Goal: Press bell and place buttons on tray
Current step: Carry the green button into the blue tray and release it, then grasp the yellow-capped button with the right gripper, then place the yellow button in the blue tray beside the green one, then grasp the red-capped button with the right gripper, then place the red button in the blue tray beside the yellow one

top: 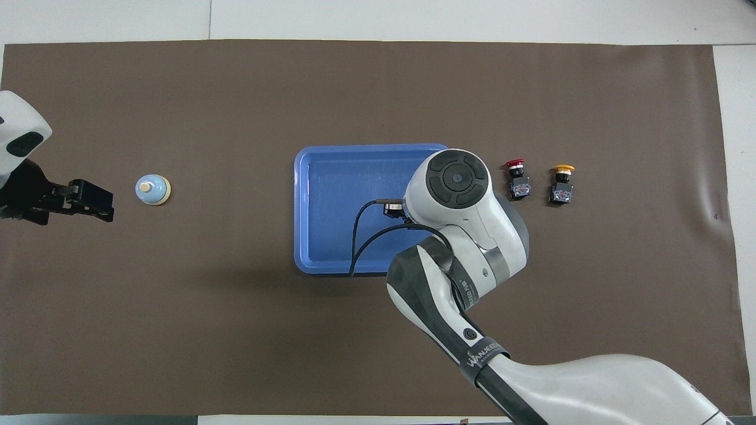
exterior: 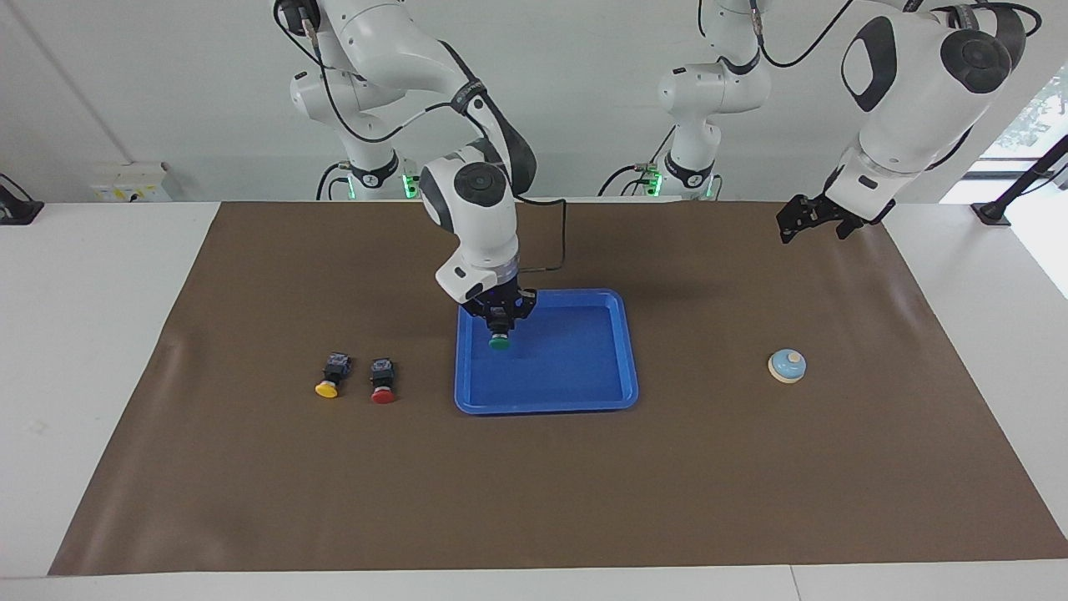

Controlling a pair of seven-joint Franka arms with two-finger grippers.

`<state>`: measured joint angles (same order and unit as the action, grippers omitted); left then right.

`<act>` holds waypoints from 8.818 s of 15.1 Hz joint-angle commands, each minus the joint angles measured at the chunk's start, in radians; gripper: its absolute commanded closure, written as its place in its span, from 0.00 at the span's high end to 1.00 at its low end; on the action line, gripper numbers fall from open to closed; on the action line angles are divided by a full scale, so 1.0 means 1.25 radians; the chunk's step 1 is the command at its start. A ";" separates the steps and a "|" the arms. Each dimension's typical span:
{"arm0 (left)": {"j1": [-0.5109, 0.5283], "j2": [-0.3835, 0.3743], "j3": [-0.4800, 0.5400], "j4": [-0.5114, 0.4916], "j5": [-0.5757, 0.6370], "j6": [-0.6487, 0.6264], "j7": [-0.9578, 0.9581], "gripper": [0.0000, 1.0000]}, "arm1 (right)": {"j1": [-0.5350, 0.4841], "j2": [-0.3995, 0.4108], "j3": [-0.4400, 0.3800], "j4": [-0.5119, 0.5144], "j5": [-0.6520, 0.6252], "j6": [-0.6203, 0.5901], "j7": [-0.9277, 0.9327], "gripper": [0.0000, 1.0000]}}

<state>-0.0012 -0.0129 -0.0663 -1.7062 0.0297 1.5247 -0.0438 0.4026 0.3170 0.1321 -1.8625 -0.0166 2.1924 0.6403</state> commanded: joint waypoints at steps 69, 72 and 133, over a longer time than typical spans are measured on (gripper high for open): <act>-0.005 -0.006 0.003 0.005 0.016 -0.013 -0.008 1.00 | 0.042 0.079 0.018 0.052 0.021 0.089 0.180 0.38; -0.005 -0.006 0.003 0.005 0.016 -0.013 -0.008 1.00 | 0.044 0.075 0.017 0.049 0.019 0.089 0.181 1.00; -0.005 -0.006 0.003 0.005 0.016 -0.013 -0.008 1.00 | 0.120 0.123 0.023 0.124 -0.064 0.099 0.258 1.00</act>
<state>-0.0012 -0.0130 -0.0663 -1.7062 0.0297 1.5247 -0.0438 0.5653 0.4568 0.1529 -1.7262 -0.0680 2.3032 0.9536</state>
